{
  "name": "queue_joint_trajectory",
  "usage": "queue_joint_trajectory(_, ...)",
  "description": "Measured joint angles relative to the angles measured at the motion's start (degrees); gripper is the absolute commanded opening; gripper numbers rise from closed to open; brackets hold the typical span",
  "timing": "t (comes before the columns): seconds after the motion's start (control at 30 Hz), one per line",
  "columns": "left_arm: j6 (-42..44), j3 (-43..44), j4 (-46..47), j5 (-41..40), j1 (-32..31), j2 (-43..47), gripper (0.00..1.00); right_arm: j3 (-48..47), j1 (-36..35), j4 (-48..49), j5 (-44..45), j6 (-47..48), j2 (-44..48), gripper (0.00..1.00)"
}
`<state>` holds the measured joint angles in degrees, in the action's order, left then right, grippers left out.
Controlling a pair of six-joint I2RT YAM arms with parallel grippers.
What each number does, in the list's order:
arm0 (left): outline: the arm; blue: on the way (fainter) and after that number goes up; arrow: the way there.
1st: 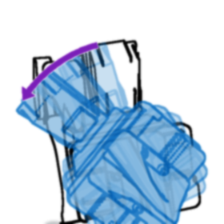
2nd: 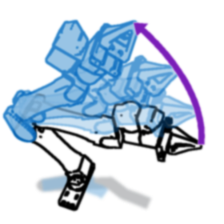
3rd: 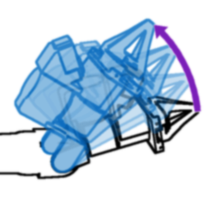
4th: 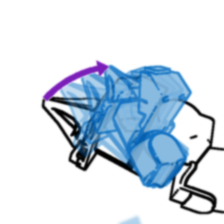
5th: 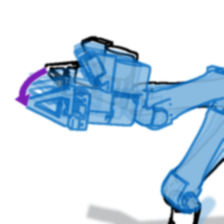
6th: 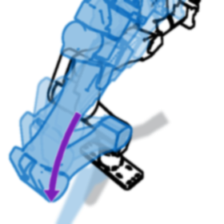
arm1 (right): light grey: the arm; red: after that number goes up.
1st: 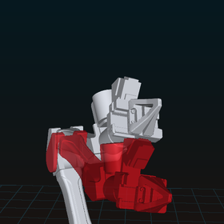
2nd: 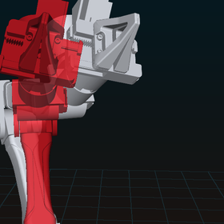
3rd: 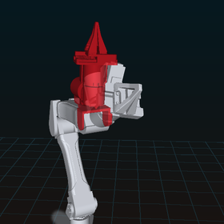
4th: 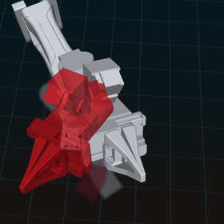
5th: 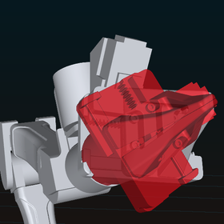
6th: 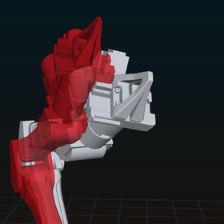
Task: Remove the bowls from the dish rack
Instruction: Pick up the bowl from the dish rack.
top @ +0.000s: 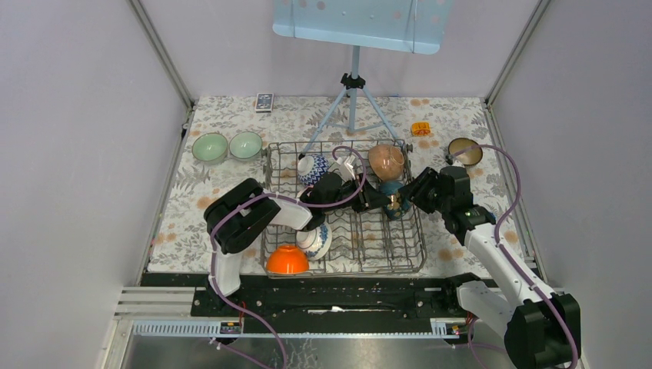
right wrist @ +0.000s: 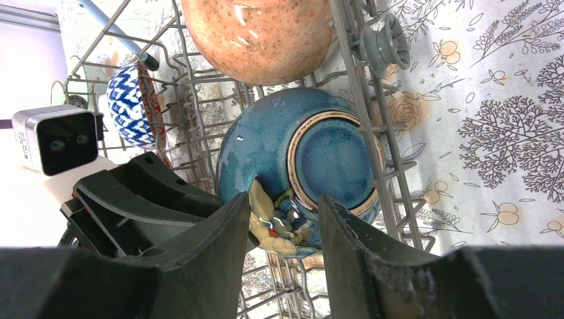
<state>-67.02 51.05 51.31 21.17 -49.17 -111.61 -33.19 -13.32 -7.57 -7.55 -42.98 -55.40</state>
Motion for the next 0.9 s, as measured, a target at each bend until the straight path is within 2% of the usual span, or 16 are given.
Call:
queue_joint_trajectory(0.13,-0.1,0.0,0.2,0.2,0.0,0.0,0.00,0.0,0.0,-0.4,0.0,0.0,0.3,0.51)
queue_joint_trajectory(0.3,-0.3,0.0,1.1,0.5,0.0,-0.4,0.00,0.0,0.1,-0.5,0.0,0.0,0.5,0.54)
queue_joint_trajectory(0.37,-0.3,0.0,1.3,0.7,0.0,-0.5,0.09,0.0,0.2,-0.5,-0.1,-0.1,0.6,0.55)
queue_joint_trajectory(0.47,-0.3,0.0,1.3,0.7,0.0,-0.5,0.33,0.0,0.2,-0.6,-0.1,-0.2,0.7,0.55)
queue_joint_trajectory(0.53,-0.2,0.0,1.3,0.7,0.0,-0.5,0.40,0.0,0.2,-0.7,-0.1,-0.2,0.7,0.55)
queue_joint_trajectory(0.67,0.6,0.5,1.8,0.7,-0.2,-0.5,0.50,0.0,0.2,-0.8,-0.3,-0.4,0.7,0.55)
queue_joint_trajectory(0.9,1.9,0.5,1.9,-0.7,-0.8,-0.2,0.59,0.0,0.2,-1.0,-0.5,-0.4,0.7,0.55)
